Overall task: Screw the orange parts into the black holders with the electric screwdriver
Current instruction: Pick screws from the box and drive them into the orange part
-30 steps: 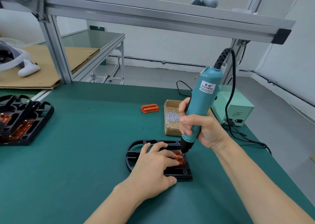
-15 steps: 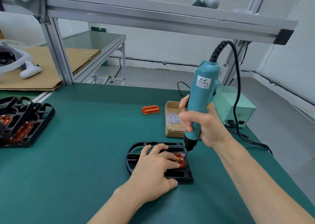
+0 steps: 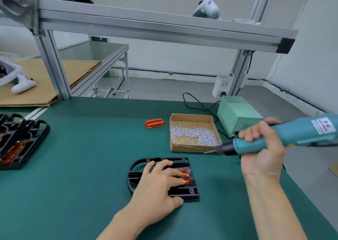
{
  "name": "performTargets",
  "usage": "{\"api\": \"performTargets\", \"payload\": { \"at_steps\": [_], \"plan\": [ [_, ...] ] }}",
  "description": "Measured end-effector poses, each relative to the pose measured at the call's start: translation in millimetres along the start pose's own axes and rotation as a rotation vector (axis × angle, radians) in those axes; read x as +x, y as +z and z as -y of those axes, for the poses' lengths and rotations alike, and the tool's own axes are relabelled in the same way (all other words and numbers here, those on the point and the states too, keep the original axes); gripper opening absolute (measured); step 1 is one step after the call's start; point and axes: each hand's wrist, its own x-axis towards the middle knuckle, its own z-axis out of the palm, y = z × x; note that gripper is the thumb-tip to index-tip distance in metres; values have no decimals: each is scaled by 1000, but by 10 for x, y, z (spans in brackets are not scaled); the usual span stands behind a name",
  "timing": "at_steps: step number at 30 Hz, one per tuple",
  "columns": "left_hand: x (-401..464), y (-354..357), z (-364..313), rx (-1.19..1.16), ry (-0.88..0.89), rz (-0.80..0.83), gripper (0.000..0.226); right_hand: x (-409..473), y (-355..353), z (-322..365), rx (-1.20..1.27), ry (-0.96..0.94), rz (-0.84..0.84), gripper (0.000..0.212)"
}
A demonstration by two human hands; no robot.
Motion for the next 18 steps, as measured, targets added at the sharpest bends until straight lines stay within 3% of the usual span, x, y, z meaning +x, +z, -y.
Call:
{"api": "performTargets", "payload": {
  "at_steps": [5, 14, 18],
  "plan": [
    [2, 6, -12, 20, -13, 5, 50, -18, -184, -60, 11, -90, -127, 20],
    [108, -78, -36, 15, -12, 10, 53, -39, -283, -200, 39, -19, -137, 20],
    [326, -187, -79, 16, 8, -98, 36, -41, -302, -189, 39, -26, -133, 20]
  ]
}}
